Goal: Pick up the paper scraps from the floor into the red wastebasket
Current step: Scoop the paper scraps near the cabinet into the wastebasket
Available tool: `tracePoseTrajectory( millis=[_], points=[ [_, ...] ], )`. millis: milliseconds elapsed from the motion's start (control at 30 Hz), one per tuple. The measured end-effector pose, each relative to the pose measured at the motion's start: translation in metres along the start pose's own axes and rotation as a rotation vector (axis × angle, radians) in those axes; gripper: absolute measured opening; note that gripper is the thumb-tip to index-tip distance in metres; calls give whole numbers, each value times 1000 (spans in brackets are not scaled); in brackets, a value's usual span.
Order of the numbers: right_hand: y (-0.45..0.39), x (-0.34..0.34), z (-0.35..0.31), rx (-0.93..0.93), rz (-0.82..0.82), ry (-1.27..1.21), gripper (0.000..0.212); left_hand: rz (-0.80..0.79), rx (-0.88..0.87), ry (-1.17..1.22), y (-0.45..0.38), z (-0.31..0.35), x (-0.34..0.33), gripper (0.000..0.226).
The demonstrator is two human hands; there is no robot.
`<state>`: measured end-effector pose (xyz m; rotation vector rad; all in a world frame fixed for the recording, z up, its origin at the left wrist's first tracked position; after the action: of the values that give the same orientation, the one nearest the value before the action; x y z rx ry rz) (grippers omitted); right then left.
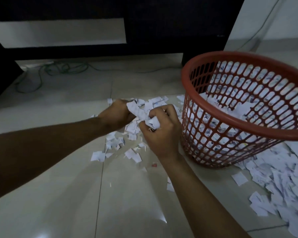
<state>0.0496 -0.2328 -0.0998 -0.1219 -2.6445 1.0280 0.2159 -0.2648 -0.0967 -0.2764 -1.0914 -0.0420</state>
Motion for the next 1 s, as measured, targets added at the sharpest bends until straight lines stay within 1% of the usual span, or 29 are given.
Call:
tracePoseTrajectory(
  millis=[67,133,167,233,300,367,467,533,567,633,667,733,767,800,833,867,900,1000],
  points=[
    [-16,3,-15,45,17,-12,13,68,-10,43,-15,8,23,46],
    [-33,10,-29,82,35,-12,15,132,-16,65,-28,24,41,44],
    [-41,14,-34,96,55,-7,15,152,-19,113,-36,31,46,44],
    [-58,25,-45,130,113,-14,15,196,-15,286,-49,51,54,42],
    [-75,40,-56,160,165,-21,17,285,-52,436,-62,71,62,35],
    [-91,57,-64,178,214,-1,18,316,-75,372,-74,90,65,12],
    [-109,87,-64,171,286,78,18,437,-149,260,-93,113,64,25],
    [-117,107,-58,139,294,138,13,486,-185,191,-100,131,61,32],
    [-119,116,-52,108,284,173,9,495,-208,187,-103,140,58,35],
    [-123,136,-37,15,242,252,12,477,-250,229,-110,153,47,37],
    [-124,145,-28,-49,189,306,15,462,-267,236,-111,159,43,35],
    [-125,160,-6,-244,16,447,13,430,-298,246,-115,169,34,32],
    [-123,167,4,-385,-97,526,25,422,-312,247,-117,173,31,33],
    [-120,175,12,-536,-208,586,45,410,-323,244,-119,177,27,34],
    [-117,182,16,-655,-285,604,61,397,-330,236,-121,180,24,34],
    [-113,186,18,-716,-318,601,71,380,-336,232,-123,183,21,34],
    [-111,190,18,-733,-312,590,75,364,-338,236,-124,186,19,34],
    [-110,196,17,-659,-200,602,70,341,-337,269,-127,197,14,32]
  ],
)
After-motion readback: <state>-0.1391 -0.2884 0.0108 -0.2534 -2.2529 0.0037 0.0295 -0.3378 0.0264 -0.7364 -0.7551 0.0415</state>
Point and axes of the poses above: each hand's wrist, its own y-axis away from the middle knuckle, its own x-axis out of the back of the hand, z = x × y, the point moved 2 cm from there along -y, towards the middle knuckle, and after that the axes turned 5 degrees about -y, right-handed, at the moved point
